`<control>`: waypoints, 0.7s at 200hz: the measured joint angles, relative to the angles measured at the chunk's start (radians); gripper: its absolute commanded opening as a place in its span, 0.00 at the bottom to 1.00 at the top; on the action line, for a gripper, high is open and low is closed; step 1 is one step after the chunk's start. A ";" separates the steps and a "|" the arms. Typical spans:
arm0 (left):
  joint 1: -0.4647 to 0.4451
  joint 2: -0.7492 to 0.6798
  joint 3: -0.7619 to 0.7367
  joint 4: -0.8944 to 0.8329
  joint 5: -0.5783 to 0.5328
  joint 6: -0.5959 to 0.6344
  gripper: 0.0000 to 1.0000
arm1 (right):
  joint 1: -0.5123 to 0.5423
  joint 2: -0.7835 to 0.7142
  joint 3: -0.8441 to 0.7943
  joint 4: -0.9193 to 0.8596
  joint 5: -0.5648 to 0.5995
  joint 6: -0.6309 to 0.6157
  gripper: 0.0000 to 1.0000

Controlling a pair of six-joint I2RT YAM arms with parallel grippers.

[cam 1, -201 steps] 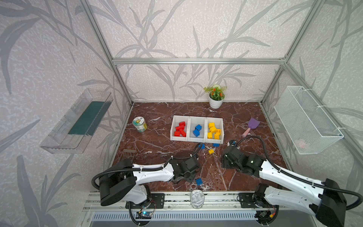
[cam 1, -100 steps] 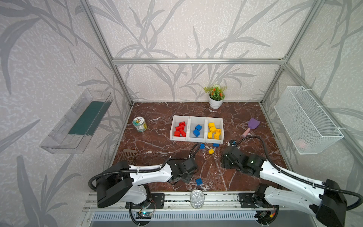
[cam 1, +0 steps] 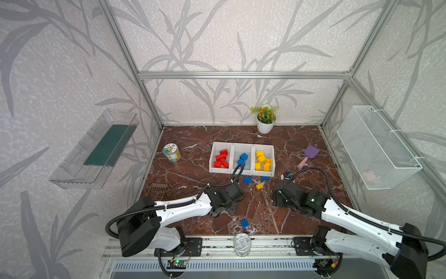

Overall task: Sort the legos into containers by color
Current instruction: 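Carry the blue brick over the middle compartment with the left gripper, then lower the blue brick into the middle compartment and open the left gripper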

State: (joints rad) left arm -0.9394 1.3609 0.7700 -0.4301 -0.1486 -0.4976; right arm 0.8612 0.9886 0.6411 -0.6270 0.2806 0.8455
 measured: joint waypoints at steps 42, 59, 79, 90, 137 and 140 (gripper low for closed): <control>0.192 0.126 0.272 0.073 0.027 0.107 0.28 | 0.000 -0.036 0.000 -0.029 0.011 0.000 0.70; 0.239 0.233 0.395 0.092 0.047 0.141 0.28 | 0.000 -0.047 0.000 -0.040 0.012 0.000 0.70; 0.284 0.350 0.502 0.097 0.073 0.161 0.29 | 0.000 -0.052 0.000 -0.058 0.010 0.000 0.70; 0.301 0.404 0.545 0.097 0.081 0.167 0.29 | 0.000 -0.055 0.000 -0.064 0.008 0.000 0.70; 0.343 0.575 0.673 0.088 0.102 0.174 0.33 | 0.000 -0.068 0.000 -0.085 -0.003 0.000 0.70; 0.344 0.584 0.682 0.087 0.103 0.174 0.34 | 0.000 -0.068 0.000 -0.086 -0.004 0.000 0.70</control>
State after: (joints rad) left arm -0.5957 1.9446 1.4521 -0.3435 -0.0460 -0.3237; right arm 0.8612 0.9207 0.6415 -0.7128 0.2768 0.8459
